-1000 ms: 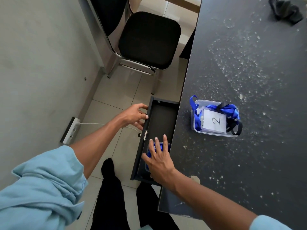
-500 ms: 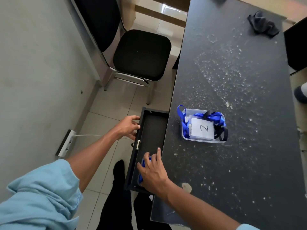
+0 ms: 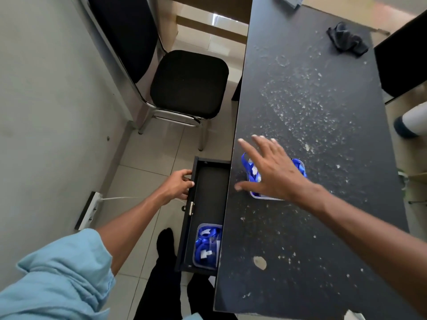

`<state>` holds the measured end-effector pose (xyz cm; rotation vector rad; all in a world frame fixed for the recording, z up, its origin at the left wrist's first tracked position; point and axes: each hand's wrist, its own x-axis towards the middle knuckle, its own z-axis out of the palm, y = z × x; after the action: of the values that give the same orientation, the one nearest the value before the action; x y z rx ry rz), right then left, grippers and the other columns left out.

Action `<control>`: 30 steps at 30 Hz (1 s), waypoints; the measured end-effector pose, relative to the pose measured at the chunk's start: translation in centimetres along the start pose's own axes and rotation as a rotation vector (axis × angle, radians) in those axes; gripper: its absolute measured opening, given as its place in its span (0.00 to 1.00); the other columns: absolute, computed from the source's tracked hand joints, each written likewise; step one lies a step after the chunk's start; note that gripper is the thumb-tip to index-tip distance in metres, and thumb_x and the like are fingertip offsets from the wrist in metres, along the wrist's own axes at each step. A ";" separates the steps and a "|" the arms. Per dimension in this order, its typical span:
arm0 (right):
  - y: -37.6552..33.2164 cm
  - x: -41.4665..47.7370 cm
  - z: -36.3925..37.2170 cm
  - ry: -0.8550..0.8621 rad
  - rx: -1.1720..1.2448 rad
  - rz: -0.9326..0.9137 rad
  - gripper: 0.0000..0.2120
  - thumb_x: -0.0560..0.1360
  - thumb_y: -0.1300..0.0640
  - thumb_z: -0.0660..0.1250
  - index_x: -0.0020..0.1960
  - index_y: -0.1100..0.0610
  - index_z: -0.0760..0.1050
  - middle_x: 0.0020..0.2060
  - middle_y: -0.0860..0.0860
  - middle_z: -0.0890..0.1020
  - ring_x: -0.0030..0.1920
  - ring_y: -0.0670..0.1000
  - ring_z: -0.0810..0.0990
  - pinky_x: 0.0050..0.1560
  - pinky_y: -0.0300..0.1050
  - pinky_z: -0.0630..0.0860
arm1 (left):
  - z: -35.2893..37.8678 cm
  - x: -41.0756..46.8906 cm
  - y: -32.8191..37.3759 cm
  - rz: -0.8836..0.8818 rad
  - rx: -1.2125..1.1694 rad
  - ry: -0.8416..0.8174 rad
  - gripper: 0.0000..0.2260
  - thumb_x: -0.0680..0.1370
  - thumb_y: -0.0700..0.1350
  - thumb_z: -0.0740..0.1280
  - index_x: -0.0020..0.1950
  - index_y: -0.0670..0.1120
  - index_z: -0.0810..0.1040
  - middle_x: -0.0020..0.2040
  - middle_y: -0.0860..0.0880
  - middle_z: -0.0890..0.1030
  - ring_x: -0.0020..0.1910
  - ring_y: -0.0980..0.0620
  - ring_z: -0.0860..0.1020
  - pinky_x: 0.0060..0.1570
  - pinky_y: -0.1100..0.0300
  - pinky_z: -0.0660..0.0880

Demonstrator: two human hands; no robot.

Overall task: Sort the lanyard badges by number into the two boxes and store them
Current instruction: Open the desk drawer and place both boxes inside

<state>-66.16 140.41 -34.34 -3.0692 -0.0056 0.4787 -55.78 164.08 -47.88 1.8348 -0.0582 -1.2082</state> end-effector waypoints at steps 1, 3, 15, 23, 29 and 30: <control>1.3 -0.1 0.0 -0.099 -0.033 0.039 0.60 0.61 0.19 0.58 0.79 0.48 0.36 0.78 0.63 0.48 0.79 0.62 0.46 0.78 0.60 0.45 | 0.0 0.1 0.0 -0.003 -0.022 0.003 0.23 0.82 0.36 0.62 0.77 0.44 0.63 0.53 0.52 0.76 0.43 0.53 0.80 0.35 0.63 0.81; 3.2 -0.3 0.5 -0.253 -0.107 0.065 0.66 0.58 0.19 0.62 0.77 0.47 0.28 0.78 0.64 0.41 0.78 0.64 0.40 0.77 0.63 0.42 | -0.1 0.4 -0.1 -0.009 -0.060 0.011 0.22 0.82 0.37 0.63 0.75 0.43 0.65 0.52 0.48 0.78 0.47 0.50 0.82 0.40 0.57 0.83; 1.6 0.8 1.6 -0.180 -0.056 -0.056 0.57 0.64 0.26 0.64 0.80 0.53 0.41 0.66 0.55 0.68 0.62 0.57 0.70 0.64 0.48 0.68 | -0.4 1.2 -0.2 0.065 -0.042 0.035 0.20 0.78 0.34 0.68 0.68 0.45 0.70 0.58 0.45 0.76 0.50 0.46 0.83 0.42 0.49 0.84; -8.1 5.0 1.0 -0.014 0.087 -0.277 0.57 0.64 0.28 0.66 0.79 0.55 0.44 0.62 0.56 0.70 0.56 0.54 0.70 0.59 0.50 0.73 | -2.5 0.5 -0.7 0.098 -0.113 -0.161 0.11 0.78 0.41 0.69 0.60 0.43 0.77 0.51 0.45 0.84 0.49 0.48 0.84 0.52 0.46 0.82; -11.3 6.6 1.8 0.006 0.184 -0.328 0.58 0.64 0.30 0.69 0.80 0.54 0.42 0.63 0.56 0.69 0.57 0.56 0.70 0.59 0.48 0.71 | -3.2 -0.5 0.0 0.133 -0.057 -0.202 0.17 0.78 0.27 0.64 0.34 0.45 0.68 0.23 0.59 0.76 0.25 0.64 0.75 0.30 0.72 0.70; -11.4 6.7 2.3 0.002 0.179 -0.331 0.59 0.64 0.30 0.69 0.80 0.54 0.42 0.62 0.56 0.69 0.57 0.56 0.70 0.59 0.48 0.71 | -3.5 -0.1 -0.3 0.105 -0.050 -0.201 0.17 0.79 0.27 0.62 0.34 0.43 0.68 0.23 0.58 0.76 0.26 0.63 0.75 0.31 0.72 0.71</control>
<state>-60.48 151.95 -38.19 -2.8136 -0.4367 0.4291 -53.33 166.56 -47.61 1.6419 -0.2317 -1.3043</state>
